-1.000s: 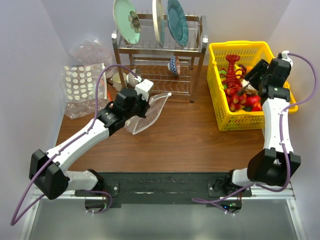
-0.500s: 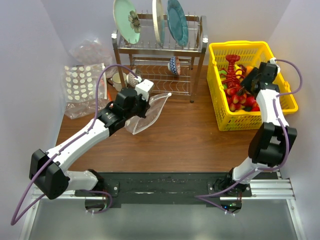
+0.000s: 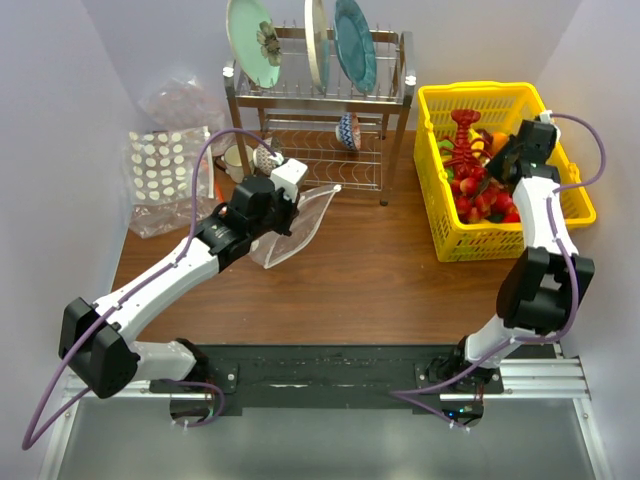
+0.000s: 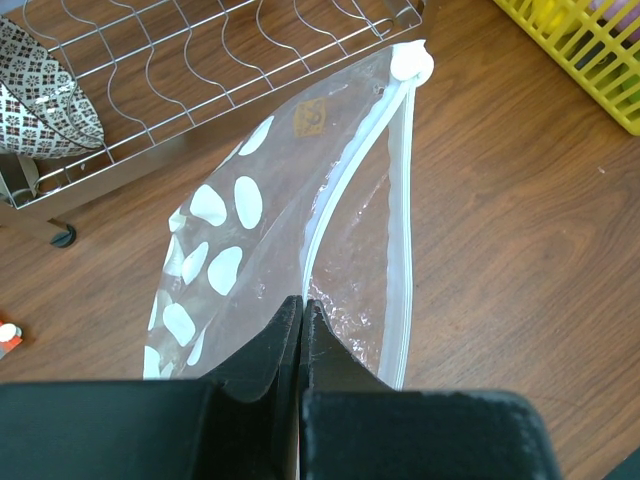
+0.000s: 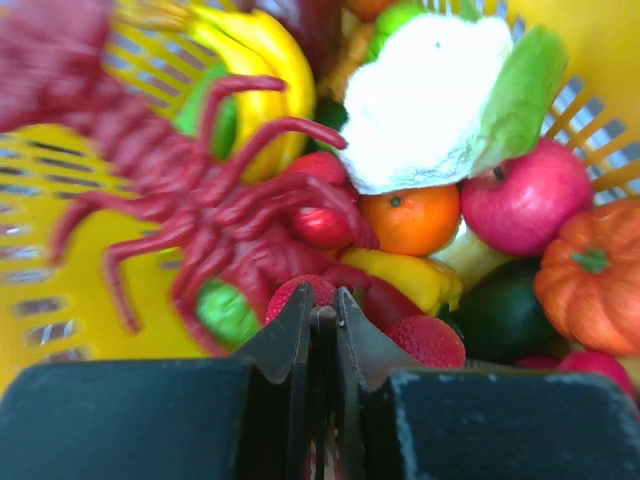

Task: Place the food in the zip-top bag and seal the zipper
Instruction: Pick up the fake fruit from the bin.

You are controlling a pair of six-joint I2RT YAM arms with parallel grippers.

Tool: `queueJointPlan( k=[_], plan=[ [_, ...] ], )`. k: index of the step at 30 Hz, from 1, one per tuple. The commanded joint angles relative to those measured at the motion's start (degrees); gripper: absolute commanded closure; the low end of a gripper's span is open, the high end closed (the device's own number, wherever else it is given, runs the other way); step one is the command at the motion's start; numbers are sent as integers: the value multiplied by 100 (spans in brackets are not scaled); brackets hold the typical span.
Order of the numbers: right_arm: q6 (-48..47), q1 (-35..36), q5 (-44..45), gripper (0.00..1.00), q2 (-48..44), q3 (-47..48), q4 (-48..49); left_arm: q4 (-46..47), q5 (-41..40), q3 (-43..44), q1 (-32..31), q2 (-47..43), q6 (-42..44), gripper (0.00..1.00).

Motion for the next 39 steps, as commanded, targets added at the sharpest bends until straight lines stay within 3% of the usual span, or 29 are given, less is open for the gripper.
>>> queueJointPlan(
  k=[1, 6, 11, 15, 19, 24, 27, 34, 39],
  plan=[
    [-303, 101, 249, 100, -907, 808, -193, 140, -62, 0, -21, 27, 71, 100],
    [-488, 172, 249, 100, -1339, 1389, -509, 141, -71, 0, -20, 36, 71, 100],
    [-155, 198, -330, 100, -1779, 1697, -624, 149, -54, 9, -21, 53, 62, 100],
    [364, 277, -1793, 100, -1999, 1627, -423, 158, 34, 53, -21, 132, 36, 100],
    [1005, 671, -3194, 100, -2026, 1268, 147, 141, 105, 123, -21, 185, -8, 100],
    [1146, 2277, -3301, 100, -2060, 593, 420, 106, 280, 264, -21, 308, -87, 100],
    [1787, 2719, -3556, 100, -2218, -293, 1770, -8, 455, 465, -21, 413, -236, 100],
    [1736, 3326, -4171, 100, -2210, -833, 2276, -149, 632, 870, -20, 466, -483, 100],
    [2332, 3607, -4619, 100, -2280, -1500, 3556, -167, 869, 993, -12, 554, -693, 100]
  ],
)
